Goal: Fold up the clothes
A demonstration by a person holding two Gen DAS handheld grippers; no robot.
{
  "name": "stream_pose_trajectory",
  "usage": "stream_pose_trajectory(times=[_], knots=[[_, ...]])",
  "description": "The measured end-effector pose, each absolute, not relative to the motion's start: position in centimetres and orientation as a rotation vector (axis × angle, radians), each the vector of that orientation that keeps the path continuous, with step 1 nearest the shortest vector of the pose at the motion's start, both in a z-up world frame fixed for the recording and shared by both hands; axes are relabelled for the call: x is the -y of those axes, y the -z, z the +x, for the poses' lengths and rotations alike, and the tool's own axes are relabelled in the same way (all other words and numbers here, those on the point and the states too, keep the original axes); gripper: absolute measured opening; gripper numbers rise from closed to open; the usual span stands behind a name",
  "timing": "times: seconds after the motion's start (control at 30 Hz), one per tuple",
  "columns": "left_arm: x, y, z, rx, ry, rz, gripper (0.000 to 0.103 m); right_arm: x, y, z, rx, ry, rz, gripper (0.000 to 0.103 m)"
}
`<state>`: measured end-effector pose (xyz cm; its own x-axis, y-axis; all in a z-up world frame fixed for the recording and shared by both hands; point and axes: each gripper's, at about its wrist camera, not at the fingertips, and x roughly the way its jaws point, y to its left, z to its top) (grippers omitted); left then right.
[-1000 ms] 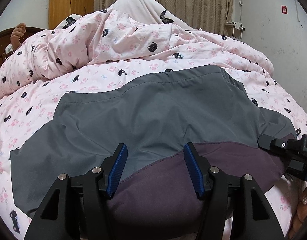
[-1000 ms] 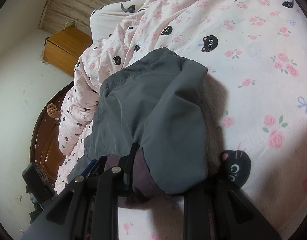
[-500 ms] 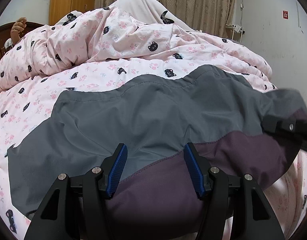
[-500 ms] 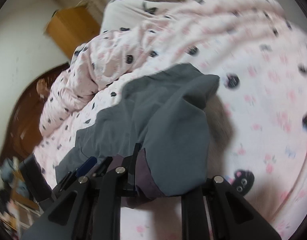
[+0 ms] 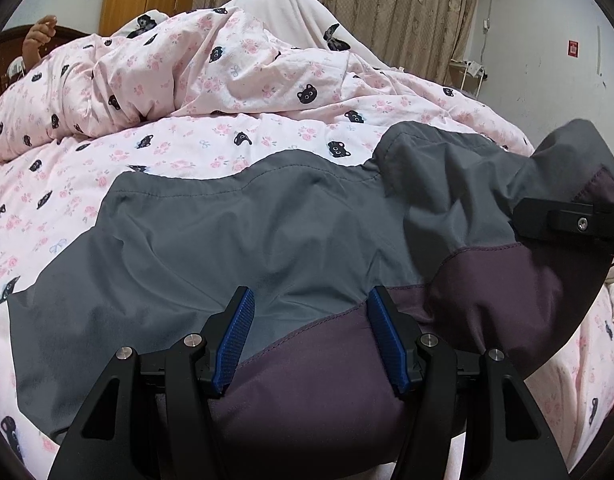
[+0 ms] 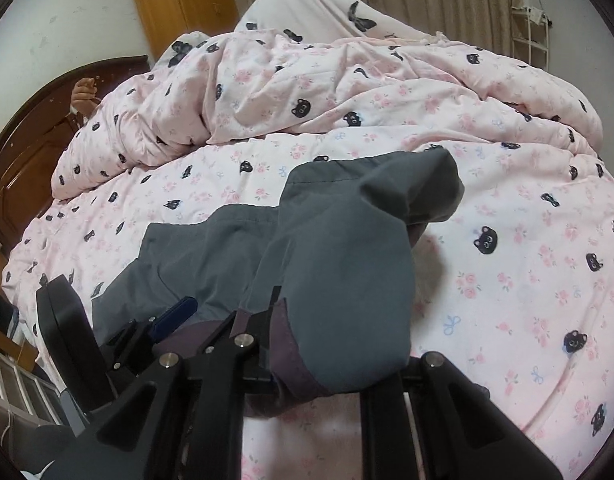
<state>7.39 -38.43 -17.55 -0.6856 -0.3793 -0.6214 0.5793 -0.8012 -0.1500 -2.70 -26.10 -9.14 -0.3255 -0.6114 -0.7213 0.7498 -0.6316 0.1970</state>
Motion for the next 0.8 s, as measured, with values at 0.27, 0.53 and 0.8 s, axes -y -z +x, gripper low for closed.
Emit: stream_pose_trajectory(times=[0.27,0.53,0.8], knots=[[38.7,17.5,7.7,-0.492,2.443,0.785,0.055,29.8,7.6,-0.1,-0.449,1.997,0.879,0.014],[40.0,15.3,11.9,-0.696,2.354,0.605,0.054,31.0,6.9,2.3,-0.677,2.008,0.693,0.013],[42.7,16.9,13.2,-0.851,2.287,0.658,0.054,33.1,6.7,6.3,-0.977,1.94,0.486,0.013]])
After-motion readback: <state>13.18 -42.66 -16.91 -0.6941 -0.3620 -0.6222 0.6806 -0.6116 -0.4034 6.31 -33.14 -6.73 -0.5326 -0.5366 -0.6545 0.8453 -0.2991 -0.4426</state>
